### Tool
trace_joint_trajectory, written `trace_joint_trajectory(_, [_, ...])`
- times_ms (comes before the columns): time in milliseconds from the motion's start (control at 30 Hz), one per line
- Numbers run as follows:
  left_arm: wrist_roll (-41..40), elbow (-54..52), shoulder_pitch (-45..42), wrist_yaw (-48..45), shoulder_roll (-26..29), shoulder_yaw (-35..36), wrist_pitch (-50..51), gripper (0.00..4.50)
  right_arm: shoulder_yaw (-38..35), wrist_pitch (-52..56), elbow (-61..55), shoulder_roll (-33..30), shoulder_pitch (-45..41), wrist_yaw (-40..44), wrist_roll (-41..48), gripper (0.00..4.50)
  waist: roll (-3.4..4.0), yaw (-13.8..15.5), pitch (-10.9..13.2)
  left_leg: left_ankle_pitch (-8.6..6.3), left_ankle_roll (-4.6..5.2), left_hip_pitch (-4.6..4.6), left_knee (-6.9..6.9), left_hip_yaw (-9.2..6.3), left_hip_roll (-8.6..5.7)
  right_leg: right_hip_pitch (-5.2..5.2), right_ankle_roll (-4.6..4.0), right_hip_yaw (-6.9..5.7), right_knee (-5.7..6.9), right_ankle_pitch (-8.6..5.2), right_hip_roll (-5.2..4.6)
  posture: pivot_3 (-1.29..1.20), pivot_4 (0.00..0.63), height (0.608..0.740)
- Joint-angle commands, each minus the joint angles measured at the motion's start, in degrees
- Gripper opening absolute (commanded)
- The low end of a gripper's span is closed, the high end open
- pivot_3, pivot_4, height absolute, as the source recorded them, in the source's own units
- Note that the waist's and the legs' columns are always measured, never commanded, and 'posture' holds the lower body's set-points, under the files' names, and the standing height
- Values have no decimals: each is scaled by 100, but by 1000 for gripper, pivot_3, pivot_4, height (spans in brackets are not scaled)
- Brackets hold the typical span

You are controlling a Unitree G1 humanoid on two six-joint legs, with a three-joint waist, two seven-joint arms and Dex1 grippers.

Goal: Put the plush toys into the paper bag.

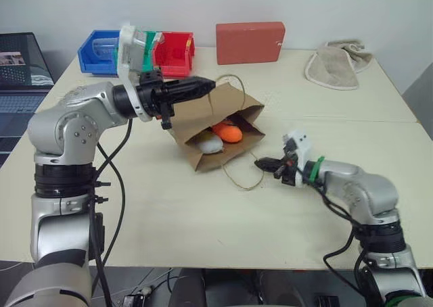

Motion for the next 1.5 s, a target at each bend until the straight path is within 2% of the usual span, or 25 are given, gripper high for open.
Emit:
trace_joint_trajectory(33, [219, 248, -336, 229, -132, 176, -424, 0, -902, 480, -455, -377, -429, 108, 795, 44, 0, 14, 0, 0, 0, 0, 1, -1, 0, 0, 0, -2, 0, 0, 0, 0, 150, 740])
trace_joint_trajectory(133, [384, 522, -521, 346, -325, 109, -639, 0, -1394, 931, -348, -601, -886, 5, 1271, 44, 0, 7, 0, 0, 1, 1, -1, -1, 0, 1, 0, -1, -2, 0, 0, 0, 150, 740])
trace_joint_trajectory(267, [702, 1123, -856, 538, -698, 30, -995, 0, -1706, 1335, -24, -481, -1517, -433, 1570, 44, 0, -5, 0, 0, 1, 0, -2, 0, 0, 0, 0, -1, -2, 0, 0, 0, 150, 740])
trace_joint_trajectory(400, [1005, 1786, -1099, 538, -947, -44, -1274, 0, -1838, 1508, 344, -153, -1910, -984, 1588, 44, 0, -13, 0, 0, 1, 0, -3, 1, 0, -2, 0, 1, -1, 0, 0, 0, 150, 740])
trace_joint_trajectory(567, [1295, 2253, -1219, 519, -996, -98, -1429, 0, -1834, 1313, 700, -9, -2141, -1593, 1368, 44, 0, -26, 0, 0, 1, -17, -10, 2, 0, -23, -1, 2, 0, 0, 0, 0, 150, 740])
trace_joint_trajectory(700, [1304, 2051, -1138, 299, -762, -56, -1330, 918, -1838, 1318, 578, -310, -2223, -1451, 1548, 952, 1, -31, 0, 0, 0, -46, -9, 2, 0, -55, -1, 0, 6, 1, 0, 0, 150, 740])
trace_joint_trajectory(967, [1228, 1445, -763, 25, -413, 8, -1022, 3507, -1835, 1396, 320, -974, -2319, -1072, 2030, 3953, 4, -45, 2, 0, 0, -58, -13, -1, 0, -60, -1, -5, -1, 0, -2, 0, 150, 740])
trace_joint_trajectory(1000, [1261, 1454, -701, -9, -309, 54, -1068, 3833, -1797, 1293, 223, -1272, -2290, -858, 2020, 4339, 4, -45, 2, 0, 0, -58, -9, -1, -1, -59, -1, -5, 0, 0, -2, 0, 150, 740])
trace_joint_trajectory(1033, [1282, 1464, -658, -35, -234, 89, -1103, 4126, -1770, 1214, 155, -1491, -2269, -703, 2013, 4500, 10, -42, 6, 0, 0, -58, -5, -1, -1, -59, -1, -4, 1, 0, -2, 0, 150, 740])
trace_joint_trajectory(1067, [1283, 1501, -596, -90, -160, 139, -1143, 4482, -1722, 1041, 17, -1800, -2145, -357, 2016, 4500, 11, -41, 6, 0, 0, -58, -2, 0, -3, -59, -1, -3, 1, 0, -3, 0, 150, 740])
trace_joint_trajectory(1233, [1160, 1603, -163, -404, -49, 292, -1397, 4482, -1409, 147, -1003, -2835, -1210, 915, 2001, 4500, 10, -10, 5, -1, 1, -58, -11, -2, -1, -56, -1, -9, -8, 0, -3, 0, 150, 740])
trace_joint_trajectory(1367, [1299, 1594, 106, -668, -44, 111, -1448, 4482, -1386, 151, -1420, -2640, -1174, 763, 2481, 4500, 10, -40, 6, 0, 1, -58, 2, 0, 0, -55, 0, -5, -1, 0, -3, 0, 150, 740])
trace_joint_trajectory(1500, [1575, 1959, 151, -799, -213, -144, -1808, 4482, -1108, 71, -1611, -2518, -1209, 521, 2480, 4500, 9, -16, 5, 3, 3, -54, 12, -2, 0, -49, 0, -6, 6, 1, -3, 0, 150, 740])
